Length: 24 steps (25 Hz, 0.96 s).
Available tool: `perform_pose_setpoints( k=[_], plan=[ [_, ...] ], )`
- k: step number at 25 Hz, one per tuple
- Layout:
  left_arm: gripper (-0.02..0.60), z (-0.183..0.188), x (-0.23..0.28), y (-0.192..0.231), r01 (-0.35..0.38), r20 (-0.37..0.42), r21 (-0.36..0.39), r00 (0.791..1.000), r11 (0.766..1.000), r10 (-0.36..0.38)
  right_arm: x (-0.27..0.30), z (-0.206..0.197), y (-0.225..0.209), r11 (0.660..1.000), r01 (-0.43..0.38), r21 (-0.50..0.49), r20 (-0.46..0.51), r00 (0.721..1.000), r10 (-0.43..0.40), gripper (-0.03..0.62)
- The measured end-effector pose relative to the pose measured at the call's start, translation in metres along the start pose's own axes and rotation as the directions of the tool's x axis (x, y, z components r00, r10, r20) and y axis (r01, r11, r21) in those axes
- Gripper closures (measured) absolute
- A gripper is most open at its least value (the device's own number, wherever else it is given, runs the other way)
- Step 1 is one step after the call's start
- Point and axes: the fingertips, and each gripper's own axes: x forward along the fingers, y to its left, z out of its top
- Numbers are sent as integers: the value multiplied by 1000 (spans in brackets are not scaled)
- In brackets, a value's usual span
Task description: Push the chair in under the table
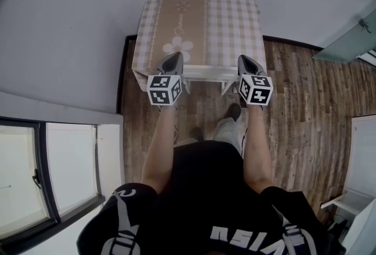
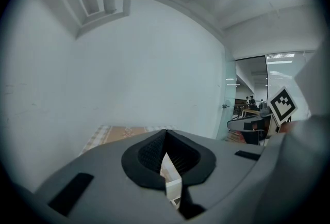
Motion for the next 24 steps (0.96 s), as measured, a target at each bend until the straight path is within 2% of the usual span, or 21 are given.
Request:
perform_pose_setpoints(
  k=[24],
  plan=[
    [555, 0, 18, -6, 0, -19, -2, 1000, 1000, 0, 12, -6, -12, 1000, -9, 9, -28, 1000, 9, 582]
  ],
)
